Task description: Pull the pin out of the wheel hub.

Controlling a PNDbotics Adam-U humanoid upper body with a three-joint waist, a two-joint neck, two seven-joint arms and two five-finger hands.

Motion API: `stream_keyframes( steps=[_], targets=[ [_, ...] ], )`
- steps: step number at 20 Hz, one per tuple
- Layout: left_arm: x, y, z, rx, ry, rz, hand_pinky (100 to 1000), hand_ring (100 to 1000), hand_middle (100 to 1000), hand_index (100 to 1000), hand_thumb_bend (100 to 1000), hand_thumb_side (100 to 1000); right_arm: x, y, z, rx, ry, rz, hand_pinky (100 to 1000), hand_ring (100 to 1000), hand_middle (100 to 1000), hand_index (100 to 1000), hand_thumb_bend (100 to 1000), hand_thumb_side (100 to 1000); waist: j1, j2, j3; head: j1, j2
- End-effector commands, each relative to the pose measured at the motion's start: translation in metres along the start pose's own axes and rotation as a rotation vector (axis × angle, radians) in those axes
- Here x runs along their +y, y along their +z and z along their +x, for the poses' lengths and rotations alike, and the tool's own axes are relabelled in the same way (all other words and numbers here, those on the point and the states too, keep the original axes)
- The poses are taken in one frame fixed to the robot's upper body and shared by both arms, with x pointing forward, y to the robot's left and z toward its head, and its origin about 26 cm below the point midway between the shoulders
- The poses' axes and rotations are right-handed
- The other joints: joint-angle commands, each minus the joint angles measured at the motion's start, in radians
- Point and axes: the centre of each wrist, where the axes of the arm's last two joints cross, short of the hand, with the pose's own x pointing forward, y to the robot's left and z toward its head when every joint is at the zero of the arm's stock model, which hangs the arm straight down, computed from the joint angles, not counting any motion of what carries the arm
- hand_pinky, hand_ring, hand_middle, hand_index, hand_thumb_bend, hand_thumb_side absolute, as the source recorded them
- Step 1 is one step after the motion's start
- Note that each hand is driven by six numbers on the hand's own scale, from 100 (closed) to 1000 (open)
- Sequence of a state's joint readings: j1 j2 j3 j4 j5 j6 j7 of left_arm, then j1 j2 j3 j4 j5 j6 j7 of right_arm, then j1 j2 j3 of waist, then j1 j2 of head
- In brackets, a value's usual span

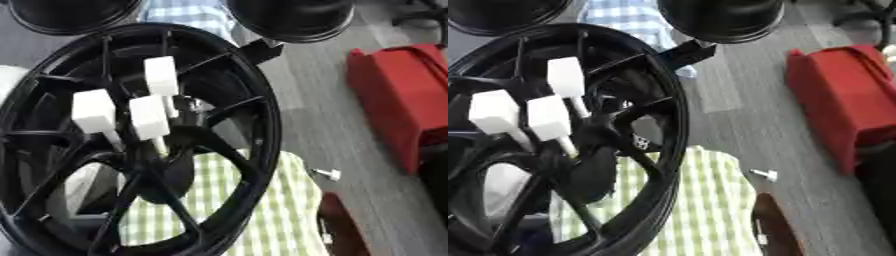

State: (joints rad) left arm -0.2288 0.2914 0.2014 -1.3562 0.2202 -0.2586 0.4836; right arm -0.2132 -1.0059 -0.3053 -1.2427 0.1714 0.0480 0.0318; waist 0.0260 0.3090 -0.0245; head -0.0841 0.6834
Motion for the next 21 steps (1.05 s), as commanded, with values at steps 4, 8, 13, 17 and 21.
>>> stream_keyframes(
  steps=[4,8,13,17,21],
  targets=[
    [0.01,-0.01,0.009,-0.034,-0.019,0.015,756,791,678,798,895,609,-0.011,0.003,-0.009,0.079,-0.003,-0.138,813,816,860,851,470,483,-0.006,-0.03,-0.002,0.02,-0.011],
    [0.009,-0.01,0.008,-0.032,-0.02,0.014,755,790,677,797,894,607,-0.006,0.001,0.005,0.026,-0.063,-0.195,792,764,793,804,445,425,-0.006,-0.032,0.001,0.015,-0.012],
    [0.007,-0.01,0.008,-0.03,-0.017,0.008,755,789,676,797,894,607,0.015,0.0,0.042,-0.115,-0.252,-0.206,764,702,736,760,356,348,-0.003,-0.032,0.007,0.003,-0.013],
    [0.006,-0.01,0.008,-0.03,-0.017,0.008,755,789,676,797,894,607,0.019,0.0,0.05,-0.136,-0.295,-0.201,764,702,736,760,356,348,-0.003,-0.032,0.008,0.002,-0.013],
    [-0.004,-0.005,0.005,-0.013,0.001,-0.017,754,788,675,797,895,606,0.037,-0.003,0.078,-0.236,-0.399,-0.176,740,635,685,721,223,330,0.016,-0.036,0.034,-0.033,-0.017]
  ],
)
